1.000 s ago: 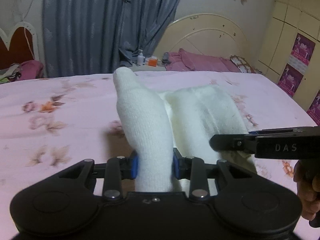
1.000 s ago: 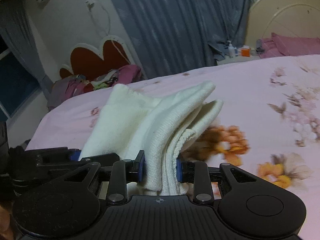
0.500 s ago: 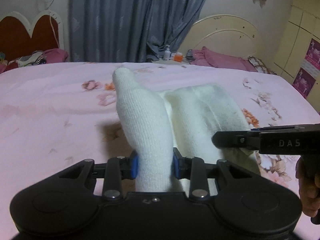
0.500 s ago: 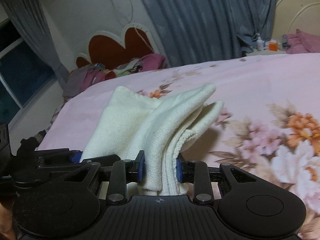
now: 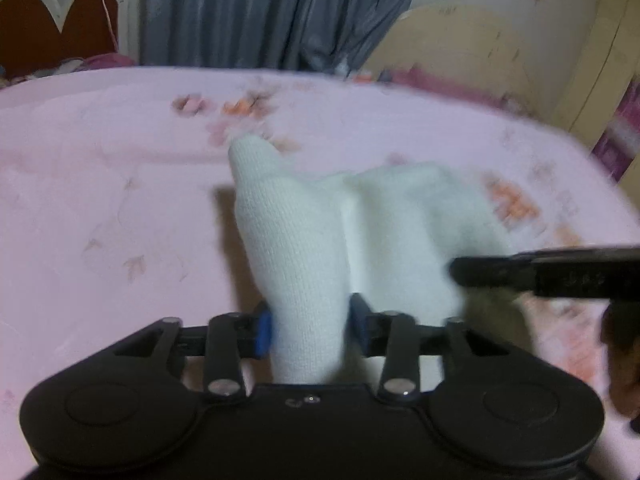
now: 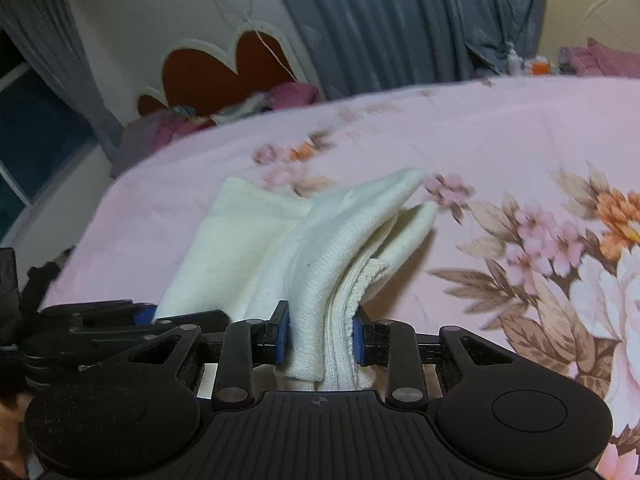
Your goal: Fold small clothes
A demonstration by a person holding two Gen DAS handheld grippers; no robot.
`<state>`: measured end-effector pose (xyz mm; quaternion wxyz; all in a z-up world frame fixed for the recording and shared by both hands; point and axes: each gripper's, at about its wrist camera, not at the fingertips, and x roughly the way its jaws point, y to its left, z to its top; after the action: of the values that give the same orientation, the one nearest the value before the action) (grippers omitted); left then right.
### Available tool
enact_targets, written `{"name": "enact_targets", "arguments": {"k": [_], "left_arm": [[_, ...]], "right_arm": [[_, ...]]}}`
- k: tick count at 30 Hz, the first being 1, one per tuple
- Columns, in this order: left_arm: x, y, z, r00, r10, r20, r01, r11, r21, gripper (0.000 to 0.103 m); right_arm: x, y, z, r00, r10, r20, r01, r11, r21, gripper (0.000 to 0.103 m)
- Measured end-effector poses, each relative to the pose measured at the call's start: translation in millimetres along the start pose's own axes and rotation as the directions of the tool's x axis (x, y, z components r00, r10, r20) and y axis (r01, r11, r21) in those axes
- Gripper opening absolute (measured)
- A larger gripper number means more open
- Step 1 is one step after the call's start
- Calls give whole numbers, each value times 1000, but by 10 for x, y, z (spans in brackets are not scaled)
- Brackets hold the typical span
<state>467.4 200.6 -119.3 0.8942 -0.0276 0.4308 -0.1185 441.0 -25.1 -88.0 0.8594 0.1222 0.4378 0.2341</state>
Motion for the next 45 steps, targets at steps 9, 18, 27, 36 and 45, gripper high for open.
{"name": "enact_targets", "arguments": {"k": [9, 18, 27, 36, 45], "left_arm": [[-178, 299, -105, 996, -6, 83, 12, 998, -64, 80], [-9, 139, 309, 984, -86, 154, 84, 996, 20, 31], [224, 72, 317, 989, -128, 71, 126, 991, 35, 31], [175, -100, 294, 997, -54, 62, 45, 990, 136, 31], [-41, -114, 268, 993, -66, 100, 50, 987, 153, 30]], "right_arm": [[38, -280, -86, 998, -63, 11, 62, 998, 24, 58], [83, 101, 218, 996, -47, 81, 60, 984, -165, 25], [441, -10, 98, 981, -192, 12, 189, 950, -250, 21], [288, 99, 146, 981, -194, 27, 194, 951, -239, 21], [110, 203, 57, 977, -194, 82, 209, 949, -235, 21]]}}
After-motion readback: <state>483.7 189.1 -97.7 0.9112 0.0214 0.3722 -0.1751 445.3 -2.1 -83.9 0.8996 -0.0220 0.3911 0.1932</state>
